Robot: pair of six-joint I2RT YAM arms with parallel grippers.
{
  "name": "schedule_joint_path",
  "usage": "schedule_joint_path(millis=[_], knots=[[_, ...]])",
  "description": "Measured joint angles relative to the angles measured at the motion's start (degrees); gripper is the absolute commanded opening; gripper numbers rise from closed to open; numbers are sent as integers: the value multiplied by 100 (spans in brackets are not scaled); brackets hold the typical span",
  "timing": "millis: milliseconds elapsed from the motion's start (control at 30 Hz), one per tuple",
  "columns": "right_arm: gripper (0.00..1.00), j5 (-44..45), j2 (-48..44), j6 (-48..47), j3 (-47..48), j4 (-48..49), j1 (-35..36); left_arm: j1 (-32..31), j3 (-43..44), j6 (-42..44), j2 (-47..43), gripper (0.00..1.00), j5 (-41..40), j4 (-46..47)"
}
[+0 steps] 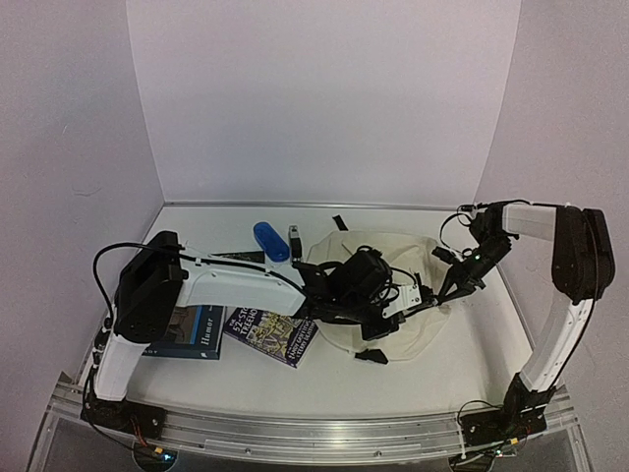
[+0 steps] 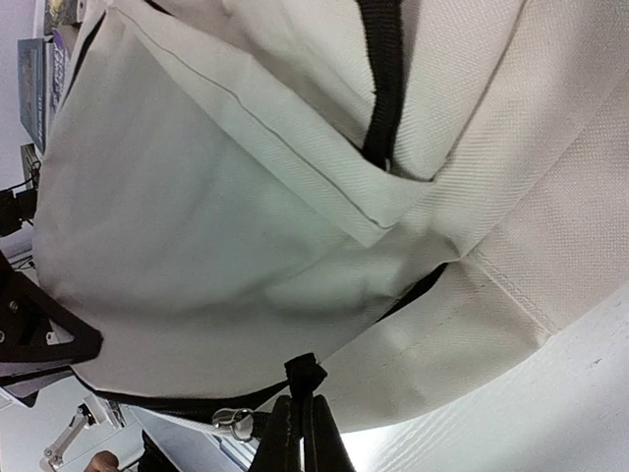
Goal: Pack the student bag
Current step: Unzip the student bag at the center of the board.
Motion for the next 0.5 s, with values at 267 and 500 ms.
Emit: schedule_joint_path(millis=[267, 500], knots=[[0, 119, 263, -106, 15, -42, -276, -47, -558, 109, -325, 0, -206, 404], [0, 215, 488, -136, 132, 10, -398, -49, -845, 140, -538, 0, -328, 563]])
